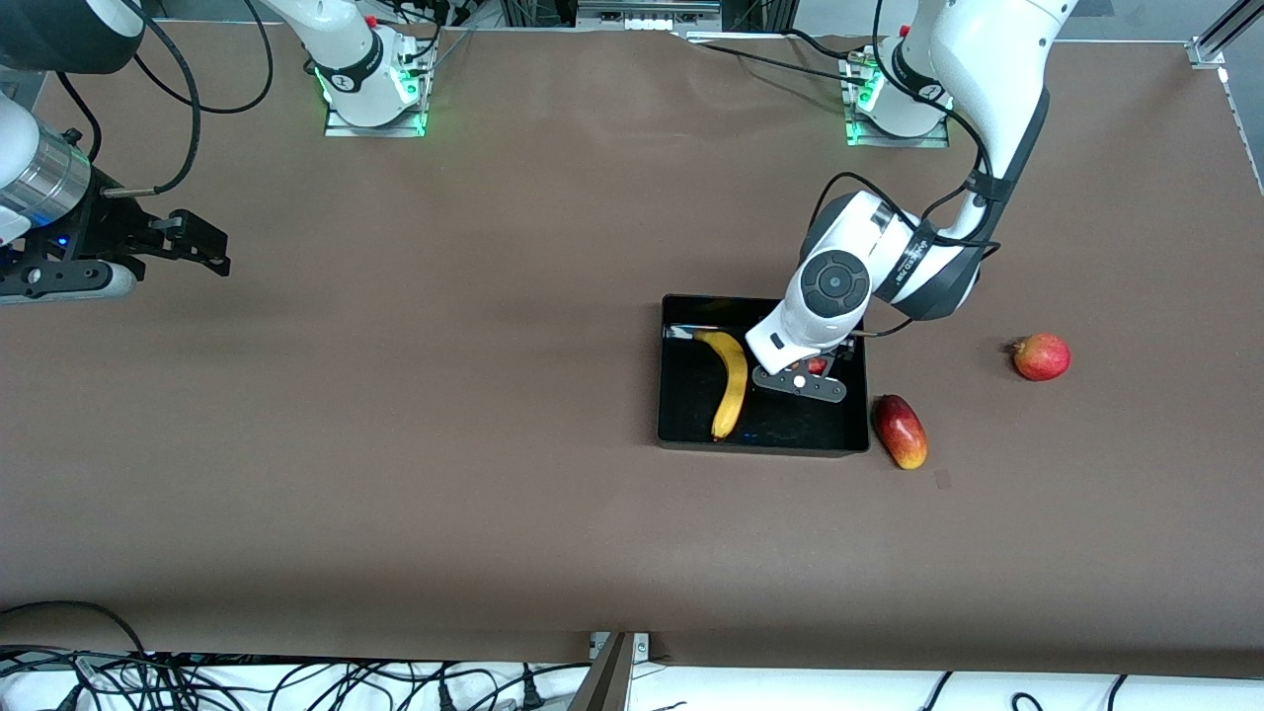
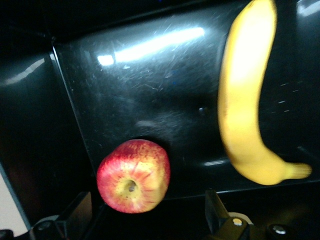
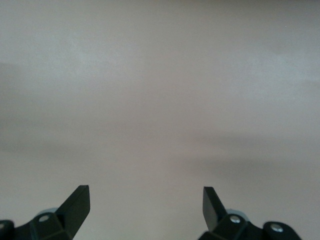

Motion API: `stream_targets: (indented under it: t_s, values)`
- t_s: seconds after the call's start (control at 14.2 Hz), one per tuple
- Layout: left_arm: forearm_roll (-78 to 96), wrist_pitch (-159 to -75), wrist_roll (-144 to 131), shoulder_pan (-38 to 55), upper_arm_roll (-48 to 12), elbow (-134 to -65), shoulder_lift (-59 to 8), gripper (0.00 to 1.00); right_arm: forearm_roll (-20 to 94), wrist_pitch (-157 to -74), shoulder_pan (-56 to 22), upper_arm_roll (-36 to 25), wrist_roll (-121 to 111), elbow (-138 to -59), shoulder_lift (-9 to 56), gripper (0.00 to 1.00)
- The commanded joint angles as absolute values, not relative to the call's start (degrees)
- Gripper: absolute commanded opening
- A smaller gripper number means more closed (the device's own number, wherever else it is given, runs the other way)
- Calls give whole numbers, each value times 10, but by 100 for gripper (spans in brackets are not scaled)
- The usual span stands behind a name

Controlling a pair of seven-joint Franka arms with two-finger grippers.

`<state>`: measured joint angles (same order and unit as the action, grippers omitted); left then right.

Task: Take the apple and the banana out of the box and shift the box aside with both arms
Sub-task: 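Lower the left gripper and close it on the red apple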

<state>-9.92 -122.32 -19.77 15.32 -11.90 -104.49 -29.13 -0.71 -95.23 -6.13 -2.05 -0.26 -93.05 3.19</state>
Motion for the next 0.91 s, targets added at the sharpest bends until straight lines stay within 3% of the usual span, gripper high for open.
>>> stream_targets:
  t_s: [0.0, 0.42, 0.49, 0.56, 0.63, 0.7, 0.84]
  values:
    - [-117, -1236, -167, 139, -119, -1067, -279, 100, -6, -950, -58, -18, -1, -924, 33, 100]
    - [-117, -1301, -156, 121, -116, -1101, -306, 100, -6, -950, -58, -18, -1, -924, 33, 100]
    - [-117, -1301, -158, 120, -115, -1101, -310, 81, -6, -950, -58, -18, -1, -923, 33, 100]
    - [-116, -1300, -162, 120, -116, -1100, -312, 55, -6, -949, -58, -18, -1, -924, 33, 100]
    - [-116, -1297, -167, 120, -117, -1096, -310, 42, -6, -949, -58, -18, -1, -924, 33, 100]
    - [-116, -1295, -168, 122, -119, -1093, -308, 33, -6, -949, -58, -18, -1, -924, 33, 100]
    - [-109, -1293, -170, 127, -120, -1080, -305, 27, -6, -949, -58, -18, -1, -924, 33, 100]
